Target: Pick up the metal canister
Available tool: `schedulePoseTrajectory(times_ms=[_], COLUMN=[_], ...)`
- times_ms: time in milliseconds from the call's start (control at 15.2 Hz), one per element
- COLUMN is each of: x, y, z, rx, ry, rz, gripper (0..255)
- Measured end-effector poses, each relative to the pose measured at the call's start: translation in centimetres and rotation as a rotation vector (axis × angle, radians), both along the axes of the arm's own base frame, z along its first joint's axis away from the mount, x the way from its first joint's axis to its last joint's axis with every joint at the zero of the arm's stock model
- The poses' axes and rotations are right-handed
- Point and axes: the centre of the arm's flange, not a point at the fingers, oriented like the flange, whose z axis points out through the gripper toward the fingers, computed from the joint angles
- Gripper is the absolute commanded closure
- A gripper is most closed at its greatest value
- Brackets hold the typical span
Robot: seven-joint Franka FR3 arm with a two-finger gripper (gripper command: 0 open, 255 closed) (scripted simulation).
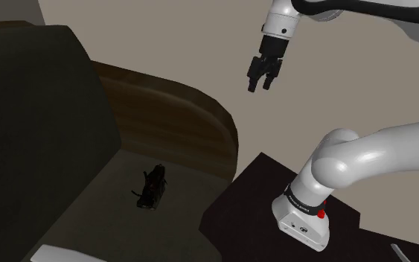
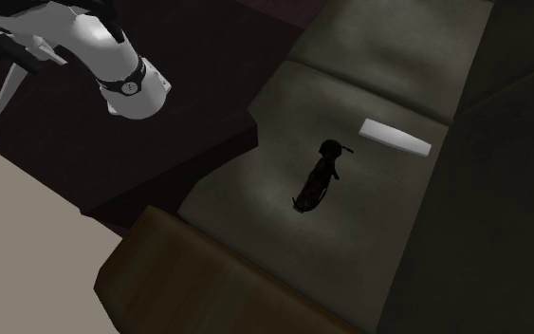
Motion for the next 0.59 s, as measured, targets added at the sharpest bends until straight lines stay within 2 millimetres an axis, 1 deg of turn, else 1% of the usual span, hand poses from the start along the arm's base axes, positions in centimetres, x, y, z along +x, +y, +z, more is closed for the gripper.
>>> schedulePoseTrajectory(times_ms=[66,132,264,528,594], x=[0.0,0.0,0.4,1.6,1.7], y=[0.0,0.4,1.9,5.3,5.8], z=[0.0,-0.5,-1.9,-5.8,-6.8], rx=[0.0,-0.001,-0.006,-0.016,-0.019], ry=[0.0,-0.001,-0.005,-0.015,-0.019], rz=[0.0,-0.007,-0.029,-0.086,-0.102], gripper=[0,0,0,0,0])
